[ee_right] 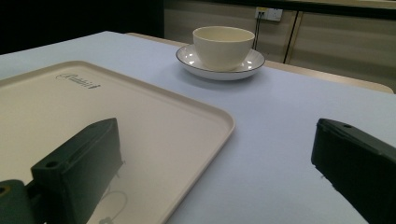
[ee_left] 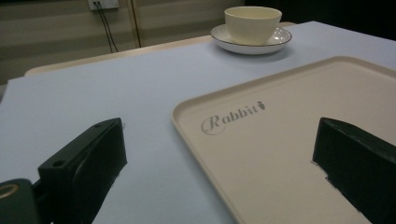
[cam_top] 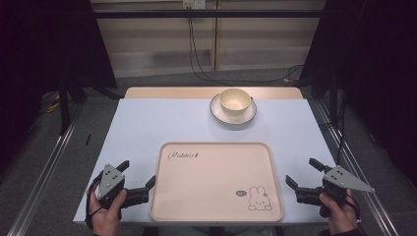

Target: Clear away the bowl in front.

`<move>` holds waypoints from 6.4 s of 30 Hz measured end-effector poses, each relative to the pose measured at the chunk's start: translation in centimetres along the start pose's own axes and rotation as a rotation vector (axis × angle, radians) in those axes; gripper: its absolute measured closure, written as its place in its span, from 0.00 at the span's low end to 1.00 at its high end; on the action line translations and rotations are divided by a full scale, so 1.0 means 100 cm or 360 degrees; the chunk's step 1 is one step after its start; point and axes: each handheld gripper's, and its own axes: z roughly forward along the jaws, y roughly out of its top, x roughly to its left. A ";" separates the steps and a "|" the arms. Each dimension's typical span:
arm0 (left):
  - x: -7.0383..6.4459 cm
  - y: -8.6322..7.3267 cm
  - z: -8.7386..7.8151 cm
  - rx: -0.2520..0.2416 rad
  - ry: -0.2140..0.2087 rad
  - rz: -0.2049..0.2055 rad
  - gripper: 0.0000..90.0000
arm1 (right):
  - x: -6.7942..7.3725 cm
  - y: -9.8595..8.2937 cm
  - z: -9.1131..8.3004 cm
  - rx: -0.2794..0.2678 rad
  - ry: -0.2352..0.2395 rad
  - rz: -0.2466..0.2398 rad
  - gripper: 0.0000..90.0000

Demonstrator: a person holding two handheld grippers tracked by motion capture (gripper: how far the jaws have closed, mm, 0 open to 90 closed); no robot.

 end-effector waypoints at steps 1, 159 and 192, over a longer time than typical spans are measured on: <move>-0.001 0.000 0.002 0.0009 0.0003 0.0001 0.03 | 0.000 0.000 0.000 -0.0002 0.0000 0.0002 0.01; -0.045 0.135 0.381 0.0945 -0.0190 -0.0248 0.68 | 0.002 -0.003 -0.001 -0.0082 0.0076 -0.0017 0.01; -0.045 0.129 0.384 0.0895 -0.0146 -0.0456 0.93 | 0.003 -0.004 -0.001 -0.0071 0.0081 -0.0033 0.01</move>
